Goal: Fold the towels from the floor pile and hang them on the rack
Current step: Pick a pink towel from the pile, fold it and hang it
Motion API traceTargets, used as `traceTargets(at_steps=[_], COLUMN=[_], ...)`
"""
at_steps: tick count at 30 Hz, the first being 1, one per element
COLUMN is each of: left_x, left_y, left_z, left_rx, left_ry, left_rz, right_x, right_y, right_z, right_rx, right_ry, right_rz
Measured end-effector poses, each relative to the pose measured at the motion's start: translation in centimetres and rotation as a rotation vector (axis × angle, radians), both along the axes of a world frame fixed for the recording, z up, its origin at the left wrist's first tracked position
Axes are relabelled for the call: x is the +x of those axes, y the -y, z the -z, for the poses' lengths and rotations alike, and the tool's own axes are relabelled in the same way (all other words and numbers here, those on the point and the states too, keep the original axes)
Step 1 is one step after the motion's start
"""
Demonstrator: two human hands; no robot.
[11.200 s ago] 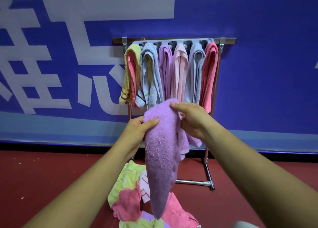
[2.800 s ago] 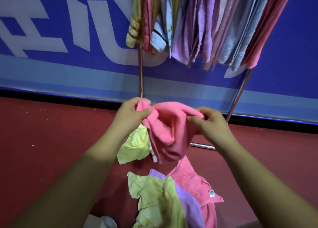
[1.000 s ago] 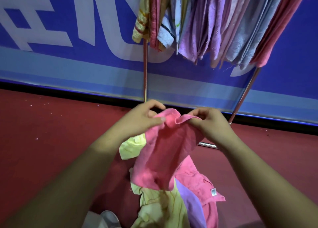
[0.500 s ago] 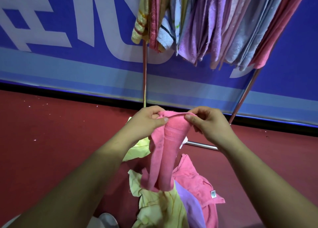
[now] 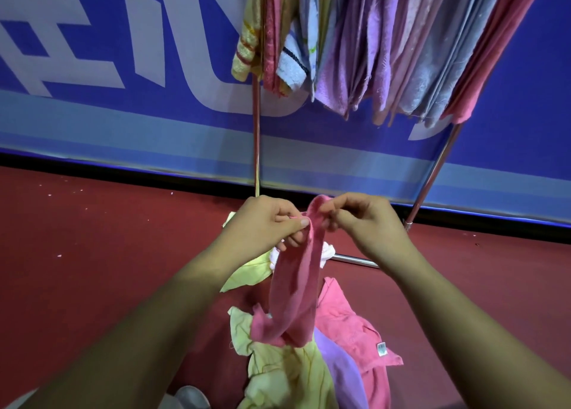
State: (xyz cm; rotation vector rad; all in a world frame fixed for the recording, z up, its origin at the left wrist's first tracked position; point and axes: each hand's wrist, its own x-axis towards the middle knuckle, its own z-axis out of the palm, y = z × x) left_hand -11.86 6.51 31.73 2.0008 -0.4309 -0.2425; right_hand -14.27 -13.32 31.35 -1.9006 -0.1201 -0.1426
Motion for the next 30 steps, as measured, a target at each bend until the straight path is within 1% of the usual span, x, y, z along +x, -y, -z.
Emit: traceTargets(at_steps=[2,4,6,7,8,10,11,14,15,17,18,20,22,25,26,27,28,29,30], left_x=[-0.1,-0.1,-0.2,-0.2,-0.1,0.3,0.7,2.0,2.2,2.7,2.9,3.4,3.7,3.8,3.7,3.4,2.9,2.3,1.9], left_y=[0.1,0.1,0.2,0.3,0.2,-0.1,-0.5,-2.5,-3.1,-4.0,-4.3,-4.5,-4.0,-2.9,-2.5,-2.2,-2.1,-2.2,-2.4], left_z=[-0.2,-0.3,-0.4,-0.5,-0.5,-0.5,-0.4,0.6,0.8,0.8,0.6,-0.3,-1.6,-3.6,-4.5,-5.7,-6.9,-8.1,-9.0], left_rx=[0.028,0.037,0.002,-0.012,-0.017,0.017,0.079,0.377,0.433,0.454,0.441,0.402,0.327,0.13,0.064,-0.04,-0.195,-0.358,-0.447], left_ry=[0.051,0.084,0.063,0.052,0.049,0.032,0.023,-0.019,-0.041,-0.03,0.011,0.143,0.262,0.339,0.348,0.327,0.255,0.144,0.027], left_rz=[-0.022,-0.042,-0.036,-0.028,-0.019,0.014,0.05,0.201,0.237,0.227,0.173,0.009,-0.151,-0.298,-0.306,-0.266,-0.171,-0.043,0.072], right_x=[-0.5,-0.8,-0.6,-0.5,-0.4,-0.1,0.0,0.0,0.2,0.6,0.9,1.3,1.8,2.5,2.6,2.6,2.3,1.9,1.6], right_y=[-0.5,-0.9,-1.0,-0.9,-0.8,-0.3,0.0,0.5,0.8,1.6,2.0,2.4,2.7,3.1,3.3,3.4,3.6,3.8,4.0], right_z=[-0.4,0.0,0.5,0.6,0.6,0.3,0.2,-0.4,-0.5,-0.5,-0.5,-0.6,-1.0,-2.3,-3.1,-4.1,-5.2,-6.4,-7.4], right_rx=[-0.065,-0.168,-0.327,-0.356,-0.341,-0.209,-0.131,0.108,0.175,0.246,0.257,0.251,0.199,0.16,0.188,0.269,0.415,0.581,0.668], right_ry=[-0.031,-0.035,0.058,0.091,0.095,0.058,0.039,0.008,0.009,0.023,0.03,0.045,0.061,0.074,0.098,0.131,0.151,0.139,0.129], right_rz=[-0.094,-0.122,-0.076,-0.058,-0.045,-0.045,-0.045,-0.018,0.009,0.079,0.115,0.181,0.234,0.273,0.25,0.189,0.076,-0.057,-0.151])
